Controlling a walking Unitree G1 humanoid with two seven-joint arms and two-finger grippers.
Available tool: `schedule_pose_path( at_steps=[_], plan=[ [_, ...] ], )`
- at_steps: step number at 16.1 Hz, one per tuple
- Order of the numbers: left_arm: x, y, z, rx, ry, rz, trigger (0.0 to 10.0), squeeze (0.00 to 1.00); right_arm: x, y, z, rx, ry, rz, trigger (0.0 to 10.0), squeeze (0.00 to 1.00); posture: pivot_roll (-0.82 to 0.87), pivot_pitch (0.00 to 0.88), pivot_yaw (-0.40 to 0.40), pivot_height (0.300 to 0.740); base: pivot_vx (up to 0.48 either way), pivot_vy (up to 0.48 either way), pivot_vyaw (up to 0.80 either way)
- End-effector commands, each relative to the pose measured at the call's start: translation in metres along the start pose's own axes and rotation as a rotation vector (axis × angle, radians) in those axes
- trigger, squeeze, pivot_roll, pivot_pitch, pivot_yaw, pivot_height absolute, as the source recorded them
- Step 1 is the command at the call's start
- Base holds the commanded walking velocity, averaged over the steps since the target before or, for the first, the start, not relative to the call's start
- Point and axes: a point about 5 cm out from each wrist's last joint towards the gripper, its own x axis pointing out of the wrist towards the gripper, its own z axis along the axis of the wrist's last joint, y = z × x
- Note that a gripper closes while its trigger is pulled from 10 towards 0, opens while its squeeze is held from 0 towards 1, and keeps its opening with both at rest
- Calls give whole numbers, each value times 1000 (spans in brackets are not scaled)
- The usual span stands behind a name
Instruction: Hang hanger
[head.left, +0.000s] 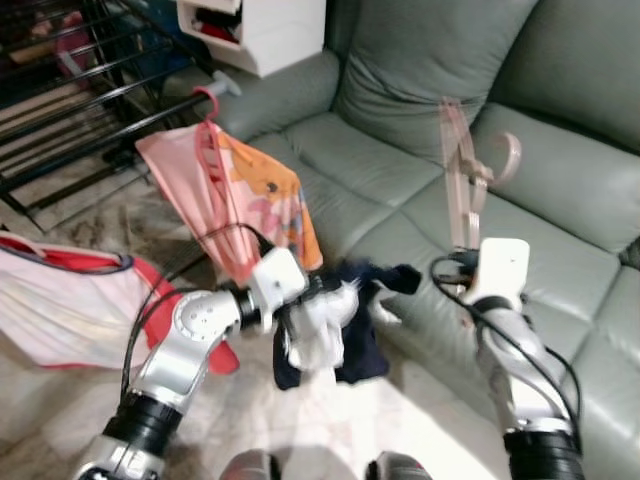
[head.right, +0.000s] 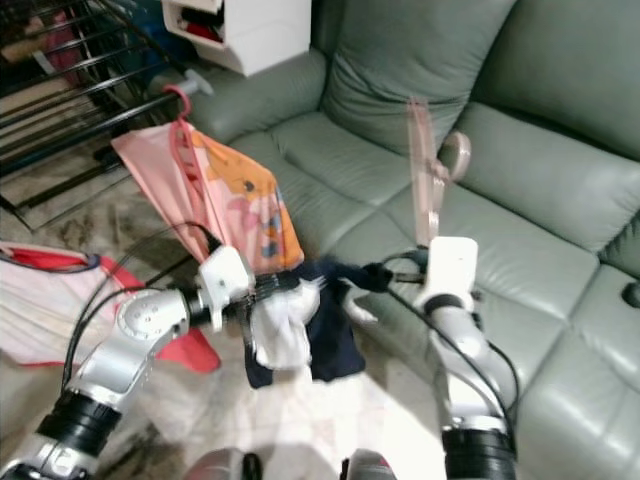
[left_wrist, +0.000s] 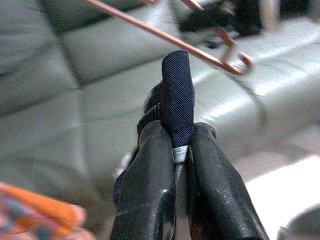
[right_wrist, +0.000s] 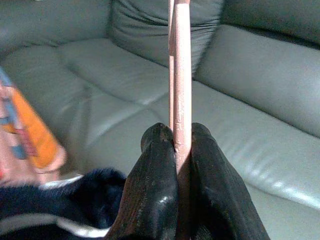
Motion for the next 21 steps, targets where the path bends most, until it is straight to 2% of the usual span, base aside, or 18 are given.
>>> schedule_pose_path(
  at_steps=[1, 2, 3, 4, 5, 6, 7, 8, 9, 10, 11, 13, 14, 16, 17, 18, 21],
  plan=[
    [-20, -5, -18, -6, 166, -163, 10000, 0, 2, 9, 2, -59, -15, 32, 10000, 0, -90, 49, 22, 740, 0, 0, 0],
    [-35, -7, -34, 98, 323, -258, 10000, 0, 2, 14, 3, -48, -29, 65, 10000, 0, -87, 48, 25, 740, 0, 0, 0],
    [-44, 5, -47, 185, 447, -233, 10000, 0, 2, 18, 3, 3, -17, 106, 10000, 0, -87, 48, 25, 740, 0, 0, 0],
    [-48, 41, -51, 433, 575, -29, 10000, 0, 2, 23, 4, -31, -18, 124, 10000, 0, -88, 47, 30, 740, 0, 0, 0],
    [-47, 51, -46, 470, 556, 50, 10000, 0, 2, 24, 4, -33, -22, 123, 10000, 0, -88, 47, 30, 740, 0, 0, 0],
    [-41, 70, -24, 504, 451, 227, 10000, 0, 1, 25, 4, -75, -27, 116, 10000, 0, -88, 47, 30, 740, 0, 0, 0],
    [-40, 75, -17, 497, 422, 269, 10000, 0, 1, 26, 2, -104, -25, 124, 10000, 0, -88, 47, 30, 740, 0, 0, 0],
    [-37, 79, -8, 487, 352, 342, 10000, 0, 0, 27, 1, -91, -23, 142, 10000, 0, -88, 47, 30, 740, 0, 0, 0],
    [-34, 86, 4, 419, 265, 429, 10000, 0, -3, 30, 3, -58, -29, 208, 10000, 0, -91, 46, 28, 740, 0, 0, 0],
    [-34, 90, 4, 423, 260, 458, 10000, 0, -4, 34, 6, 2, -27, 275, 10000, 0, -93, 44, 28, 740, 0, 0, 0],
    [-33, 93, 2, 446, 263, 473, 10000, 0, -5, 35, 7, 15, -20, 305, 10000, 0, -93, 44, 28, 740, 0, 0, 0],
    [-33, 100, 1, 455, 259, 545, 10000, 0, -9, 40, 5, -67, 14, 489, 10000, 0, -96, 46, 33, 740, 0, 0, 0],
    [-33, 102, 2, 455, 253, 562, 10000, 0, -9, 37, 7, -102, 3, 505, 10000, 0, -96, 46, 33, 740, 0, 0, 0],
    [-37, 107, 4, 499, 257, 621, 10000, 0, -9, 22, 24, -76, -33, 510, 10000, 0, -99, 48, 39, 740, 0, 0, 0],
    [-43, 117, 2, 488, 294, 700, 10000, 0, -16, 8, 30, -168, -31, 588, 10000, 0, -109, 48, 42, 740, 0, 0, 0],
    [-48, 123, 2, 457, 291, 760, 10000, 0, -22, -6, 28, -251, -4, 634, 10000, 0, -119, 49, 45, 740, 0, 0, 0],
    [-46, 124, 8, 432, 227, 766, 10000, 0, -34, -30, 21, -332, 86, 728, 10000, 0, -128, 50, 48, 740, 0, 0, 0]
  ],
)
